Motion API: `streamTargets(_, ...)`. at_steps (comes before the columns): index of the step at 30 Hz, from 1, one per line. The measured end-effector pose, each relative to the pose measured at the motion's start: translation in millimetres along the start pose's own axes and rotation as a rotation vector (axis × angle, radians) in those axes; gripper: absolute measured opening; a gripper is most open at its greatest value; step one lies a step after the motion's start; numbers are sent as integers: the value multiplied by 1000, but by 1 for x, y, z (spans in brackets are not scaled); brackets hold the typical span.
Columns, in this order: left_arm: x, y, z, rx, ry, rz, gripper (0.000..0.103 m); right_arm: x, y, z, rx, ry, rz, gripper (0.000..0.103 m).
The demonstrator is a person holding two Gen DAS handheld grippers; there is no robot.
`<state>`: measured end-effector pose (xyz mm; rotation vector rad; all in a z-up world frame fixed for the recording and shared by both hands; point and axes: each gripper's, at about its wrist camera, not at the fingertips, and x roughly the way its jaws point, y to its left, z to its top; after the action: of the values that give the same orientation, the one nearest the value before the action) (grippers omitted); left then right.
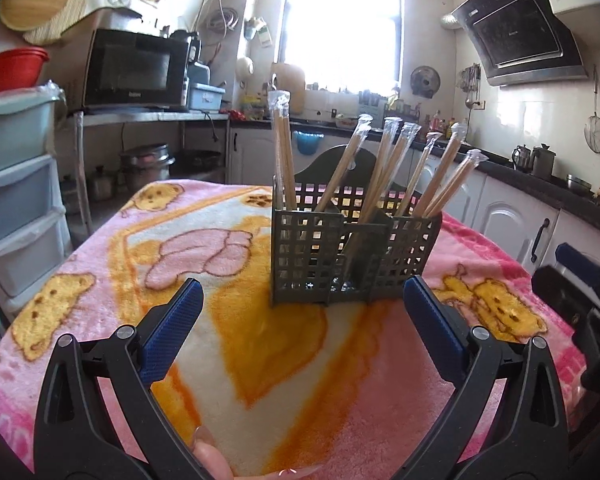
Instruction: Organize utensils
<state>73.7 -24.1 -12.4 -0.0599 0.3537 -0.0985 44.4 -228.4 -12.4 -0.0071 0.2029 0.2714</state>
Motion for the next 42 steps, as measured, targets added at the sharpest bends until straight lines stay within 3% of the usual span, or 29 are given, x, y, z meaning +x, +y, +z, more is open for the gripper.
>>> streamTargets(8,-17,-6,-3,22,-81,37,93,-6,0,-2,23,-26,-11,97)
streamTargets(42,-19,-3,-4,12,-84,37,93,-9,5,-3,21,-29,-10,97)
